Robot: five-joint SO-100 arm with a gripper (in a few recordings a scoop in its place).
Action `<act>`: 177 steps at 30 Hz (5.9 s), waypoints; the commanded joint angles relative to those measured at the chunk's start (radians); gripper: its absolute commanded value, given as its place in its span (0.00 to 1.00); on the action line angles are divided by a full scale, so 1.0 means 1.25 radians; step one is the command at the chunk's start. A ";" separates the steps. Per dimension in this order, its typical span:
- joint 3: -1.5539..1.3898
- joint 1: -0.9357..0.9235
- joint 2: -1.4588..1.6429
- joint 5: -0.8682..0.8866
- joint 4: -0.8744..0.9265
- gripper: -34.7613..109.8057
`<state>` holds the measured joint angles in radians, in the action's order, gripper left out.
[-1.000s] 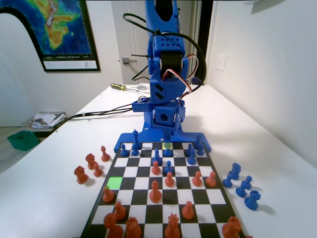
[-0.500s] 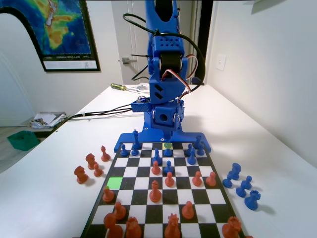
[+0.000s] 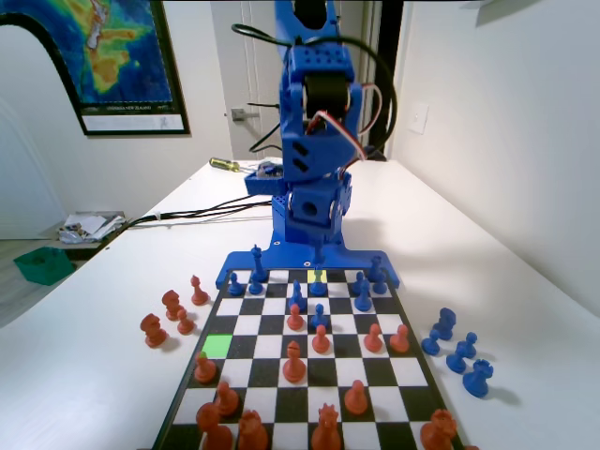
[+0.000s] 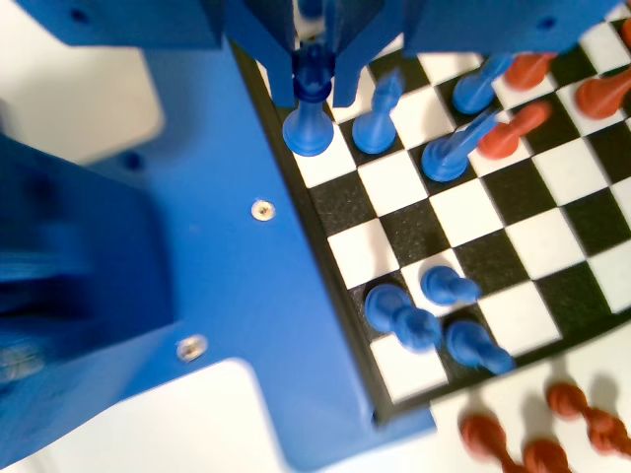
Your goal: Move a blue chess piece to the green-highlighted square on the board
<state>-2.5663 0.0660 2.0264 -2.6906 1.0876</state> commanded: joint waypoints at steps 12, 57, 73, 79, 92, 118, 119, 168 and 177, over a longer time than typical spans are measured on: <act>0.280 -0.168 0.049 0.067 0.229 0.25; 0.729 -0.377 -0.612 0.317 -0.011 0.25; 0.681 -0.387 -0.630 0.293 -0.082 0.25; 0.668 -0.394 -0.630 0.281 -0.093 0.25; 0.650 -0.391 -0.630 0.275 -0.117 0.26; 0.736 -0.373 -0.585 0.279 0.004 0.36; 0.744 -0.368 -0.574 0.282 0.020 0.36; 0.499 -0.054 0.598 0.693 0.550 0.25; 0.349 -0.038 0.783 0.730 0.450 0.25</act>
<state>-2.1123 0.0092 2.9376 -1.7886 1.7012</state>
